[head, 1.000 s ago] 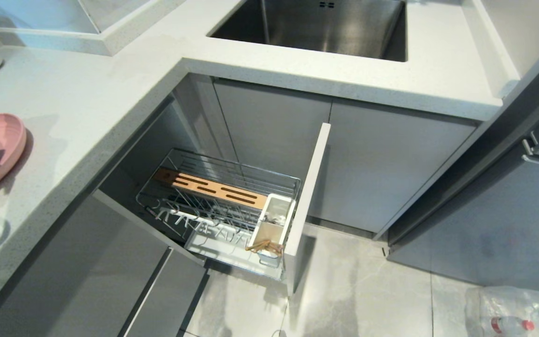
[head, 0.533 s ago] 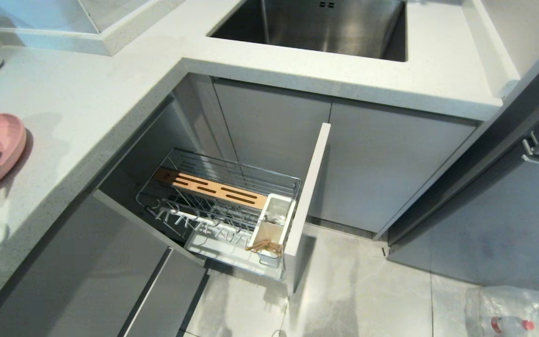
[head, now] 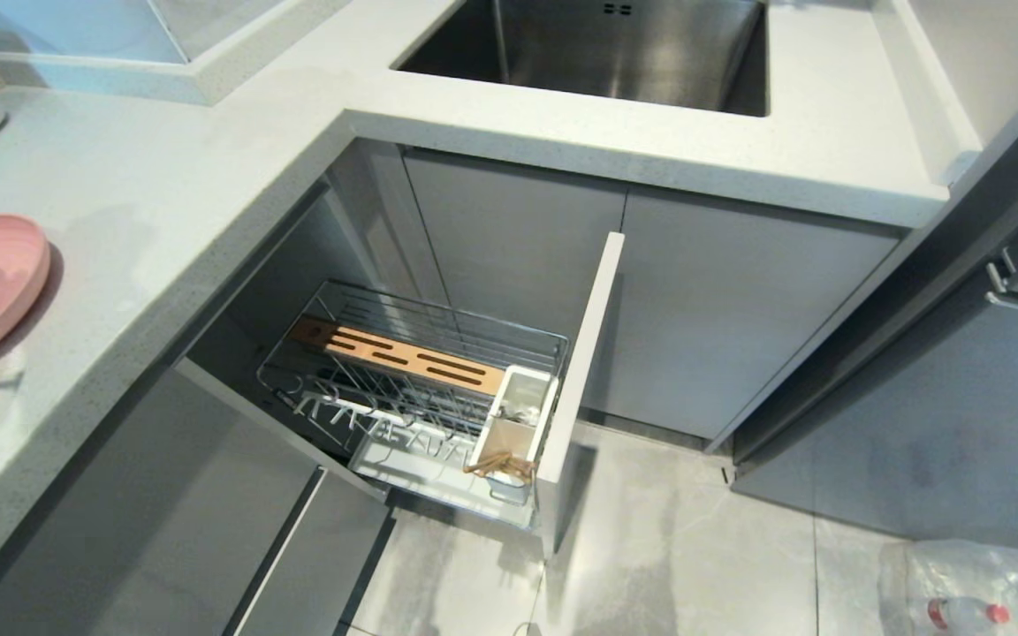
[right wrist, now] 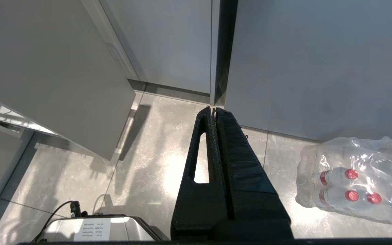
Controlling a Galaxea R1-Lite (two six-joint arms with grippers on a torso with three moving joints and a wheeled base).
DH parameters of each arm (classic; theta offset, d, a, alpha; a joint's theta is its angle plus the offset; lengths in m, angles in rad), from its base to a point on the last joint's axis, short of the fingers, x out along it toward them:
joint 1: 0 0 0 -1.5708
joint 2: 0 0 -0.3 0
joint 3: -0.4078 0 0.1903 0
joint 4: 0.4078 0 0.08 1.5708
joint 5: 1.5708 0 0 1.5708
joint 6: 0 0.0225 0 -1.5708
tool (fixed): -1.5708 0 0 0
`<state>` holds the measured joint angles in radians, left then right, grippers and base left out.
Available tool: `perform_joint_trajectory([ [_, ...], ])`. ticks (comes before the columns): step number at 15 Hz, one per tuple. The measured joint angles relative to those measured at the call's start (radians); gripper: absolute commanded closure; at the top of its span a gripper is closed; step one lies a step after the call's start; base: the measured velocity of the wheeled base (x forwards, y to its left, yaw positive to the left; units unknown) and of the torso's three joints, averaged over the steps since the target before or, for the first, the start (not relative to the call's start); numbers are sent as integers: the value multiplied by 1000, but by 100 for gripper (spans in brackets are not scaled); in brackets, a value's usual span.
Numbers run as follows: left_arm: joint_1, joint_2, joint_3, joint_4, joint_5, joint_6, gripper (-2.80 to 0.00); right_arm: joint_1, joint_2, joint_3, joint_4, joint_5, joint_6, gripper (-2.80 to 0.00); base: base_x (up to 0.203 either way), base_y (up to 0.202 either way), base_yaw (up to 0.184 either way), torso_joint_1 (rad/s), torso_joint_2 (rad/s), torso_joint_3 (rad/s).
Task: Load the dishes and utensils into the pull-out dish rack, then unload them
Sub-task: Take the bowl out of the cupboard, then take the spoon out of the cupboard
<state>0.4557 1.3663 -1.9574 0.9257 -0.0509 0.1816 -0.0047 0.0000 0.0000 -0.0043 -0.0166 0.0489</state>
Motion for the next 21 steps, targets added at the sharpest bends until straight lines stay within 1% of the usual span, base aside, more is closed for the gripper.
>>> perform_joint_trajectory([
  [1, -22, -25, 0, -6, -1, -27, 0, 0, 0, 0, 0, 0, 0, 0, 0, 0, 0, 0, 0, 0],
  [3, -90, -70, 1, -33, -2, -138, 0, 0, 0, 0, 0, 0, 0, 0, 0, 0, 0, 0, 0, 0],
  [6, -248, -129, 27, -128, -2, -315, 0, 0, 0, 0, 0, 0, 0, 0, 0, 0, 0, 0, 0, 0],
  [8, -370, -148, 45, -197, -2, -407, 0, 0, 0, 0, 0, 0, 0, 0, 0, 0, 0, 0, 0, 0],
  [10, -469, -142, 70, -255, -7, -510, 0, 0, 0, 0, 0, 0, 0, 0, 0, 0, 0, 0, 0, 0],
  [11, -514, -132, 95, -276, -19, -561, 0, 0, 0, 0, 0, 0, 0, 0, 0, 0, 0, 0, 0, 0],
  [12, -547, -122, 120, -287, -37, -595, 0, 0, 0, 0, 0, 0, 0, 0, 0, 0, 0, 0, 0, 0],
  [13, -574, -107, 144, -295, -60, -614, 0, 0, 0, 0, 0, 0, 0, 0, 0, 0, 0, 0, 0, 0],
  [15, -623, -69, 164, -318, -102, -623, 0, 0, 0, 0, 0, 0, 0, 0, 0, 0, 0, 0, 0, 0],
  [17, -659, -23, 178, -313, -108, -625, 0, 0, 0, 0, 0, 0, 0, 0, 0, 0, 0, 0, 0, 0],
  [19, -708, 32, 192, -277, -108, -626, 0, 0, 0, 0, 0, 0, 0, 0, 0, 0, 0, 0, 0, 0],
  [21, -783, 87, 208, -248, -107, -630, 0, 0, 0, 0, 0, 0, 0, 0, 0, 0, 0, 0, 0, 0],
])
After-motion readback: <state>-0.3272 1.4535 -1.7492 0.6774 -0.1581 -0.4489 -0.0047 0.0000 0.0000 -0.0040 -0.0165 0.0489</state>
